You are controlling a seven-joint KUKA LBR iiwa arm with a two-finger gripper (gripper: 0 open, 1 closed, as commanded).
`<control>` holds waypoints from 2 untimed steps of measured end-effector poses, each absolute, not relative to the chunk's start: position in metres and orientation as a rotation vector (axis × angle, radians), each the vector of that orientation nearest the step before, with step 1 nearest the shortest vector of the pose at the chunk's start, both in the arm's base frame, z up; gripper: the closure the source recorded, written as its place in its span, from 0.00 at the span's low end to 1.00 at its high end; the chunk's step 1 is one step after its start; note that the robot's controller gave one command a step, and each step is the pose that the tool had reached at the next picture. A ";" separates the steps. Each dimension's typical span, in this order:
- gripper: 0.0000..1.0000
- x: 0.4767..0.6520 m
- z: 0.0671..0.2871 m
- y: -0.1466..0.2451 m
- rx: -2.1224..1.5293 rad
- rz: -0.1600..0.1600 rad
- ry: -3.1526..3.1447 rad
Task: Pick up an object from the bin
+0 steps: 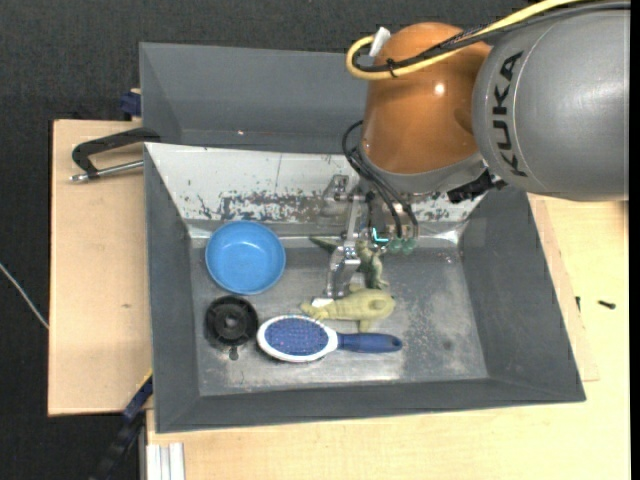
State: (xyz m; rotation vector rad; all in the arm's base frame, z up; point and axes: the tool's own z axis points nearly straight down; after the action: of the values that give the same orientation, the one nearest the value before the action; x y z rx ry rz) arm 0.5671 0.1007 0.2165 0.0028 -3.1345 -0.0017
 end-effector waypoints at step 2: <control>1.00 0.557 0.075 0.024 0.189 -0.005 -3.147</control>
Offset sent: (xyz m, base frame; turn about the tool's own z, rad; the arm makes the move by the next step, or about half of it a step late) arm -0.0141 -0.0781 -0.1465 -0.1187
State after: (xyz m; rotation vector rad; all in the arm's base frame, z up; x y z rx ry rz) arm 0.5569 0.0244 0.0747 0.1886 -3.1475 -0.0047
